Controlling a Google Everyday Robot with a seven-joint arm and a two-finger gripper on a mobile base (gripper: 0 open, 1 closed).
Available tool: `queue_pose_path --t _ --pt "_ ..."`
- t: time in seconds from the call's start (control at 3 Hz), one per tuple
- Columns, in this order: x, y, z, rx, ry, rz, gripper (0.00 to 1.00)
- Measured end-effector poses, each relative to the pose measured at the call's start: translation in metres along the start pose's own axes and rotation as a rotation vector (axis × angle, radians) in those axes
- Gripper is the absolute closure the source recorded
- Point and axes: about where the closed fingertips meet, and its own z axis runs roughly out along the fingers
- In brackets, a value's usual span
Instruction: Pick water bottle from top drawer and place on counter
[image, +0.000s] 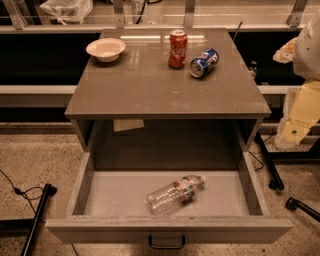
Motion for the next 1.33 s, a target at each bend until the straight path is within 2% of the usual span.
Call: queue_pose_path --t 0.33,0.67,1.0,1.33 --pt "0.0 0.0 0.0 0.0 0.0 0.0 0.0" --pt "-0.017 0.005 0.054 -0.083 -0.027 -0.061 0.0" --pt "-0.036 0.038 0.131 -0.184 -0.161 -0.163 0.0" --pt "-0.043 0.037 0.142 -0.159 -0.191 -0.217 0.0"
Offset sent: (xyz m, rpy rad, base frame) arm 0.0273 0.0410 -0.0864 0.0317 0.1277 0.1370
